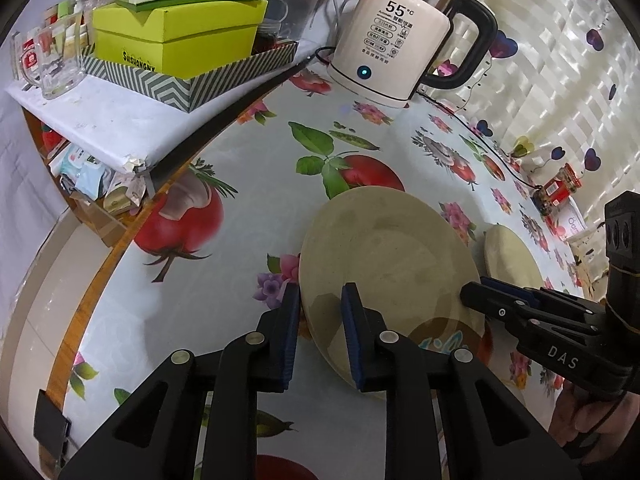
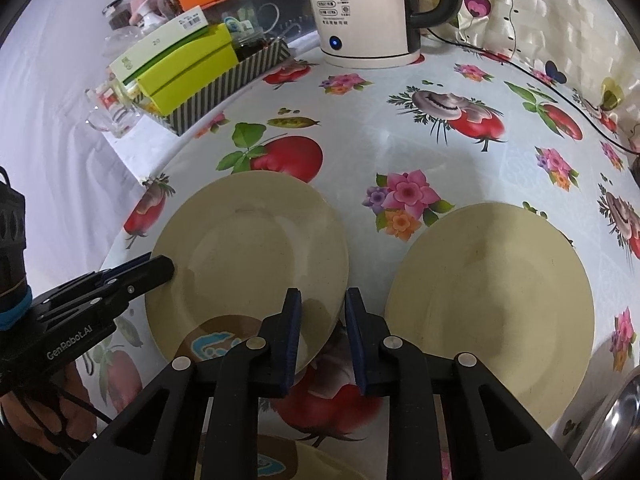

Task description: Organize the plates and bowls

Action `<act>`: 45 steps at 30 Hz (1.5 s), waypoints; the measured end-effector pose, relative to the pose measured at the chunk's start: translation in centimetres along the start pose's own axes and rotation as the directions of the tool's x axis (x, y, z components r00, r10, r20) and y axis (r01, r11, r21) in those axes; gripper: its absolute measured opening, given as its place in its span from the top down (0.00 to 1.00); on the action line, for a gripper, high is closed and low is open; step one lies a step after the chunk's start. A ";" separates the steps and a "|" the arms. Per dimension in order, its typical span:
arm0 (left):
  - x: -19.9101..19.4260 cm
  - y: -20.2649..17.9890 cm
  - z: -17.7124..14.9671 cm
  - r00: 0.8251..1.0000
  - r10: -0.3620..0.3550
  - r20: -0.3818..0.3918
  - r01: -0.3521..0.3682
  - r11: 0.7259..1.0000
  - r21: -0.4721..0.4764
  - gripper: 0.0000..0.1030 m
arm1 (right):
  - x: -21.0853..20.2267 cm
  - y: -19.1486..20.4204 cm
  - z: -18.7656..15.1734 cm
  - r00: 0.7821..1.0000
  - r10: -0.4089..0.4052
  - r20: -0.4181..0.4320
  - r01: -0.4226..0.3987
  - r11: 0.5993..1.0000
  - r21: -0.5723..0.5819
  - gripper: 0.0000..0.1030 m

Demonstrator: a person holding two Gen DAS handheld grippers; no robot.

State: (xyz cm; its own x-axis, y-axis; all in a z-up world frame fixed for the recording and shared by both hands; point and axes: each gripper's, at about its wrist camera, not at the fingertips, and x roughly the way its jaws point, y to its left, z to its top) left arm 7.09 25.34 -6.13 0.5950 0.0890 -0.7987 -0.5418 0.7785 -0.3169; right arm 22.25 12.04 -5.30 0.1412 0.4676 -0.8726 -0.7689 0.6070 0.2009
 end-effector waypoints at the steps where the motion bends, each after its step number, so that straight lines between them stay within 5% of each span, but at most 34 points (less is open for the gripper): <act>1: -0.1 0.0 0.0 1.000 0.000 0.001 0.000 1.000 0.001 0.79 | -0.1 0.1 0.0 1.000 0.000 0.001 0.000 1.000 -0.001 0.79; 19: -4.3 -3.0 -1.6 1.000 -0.014 0.025 0.012 0.998 0.060 0.79 | -4.8 0.8 -2.1 0.999 -0.031 0.044 0.031 1.000 0.002 0.79; 45: -6.0 -7.9 -10.9 0.995 -0.021 -0.102 0.038 0.986 0.162 0.79 | -9.5 -1.3 -14.0 0.997 -0.080 -0.006 0.080 0.993 0.087 0.79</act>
State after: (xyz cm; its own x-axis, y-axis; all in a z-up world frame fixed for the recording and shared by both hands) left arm 1.31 11.87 -4.38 0.5424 0.0084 -0.8401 -0.4158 0.8716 -0.2597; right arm 13.17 -2.11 -3.51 0.1980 0.4137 -0.8886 -0.6979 0.6961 0.1685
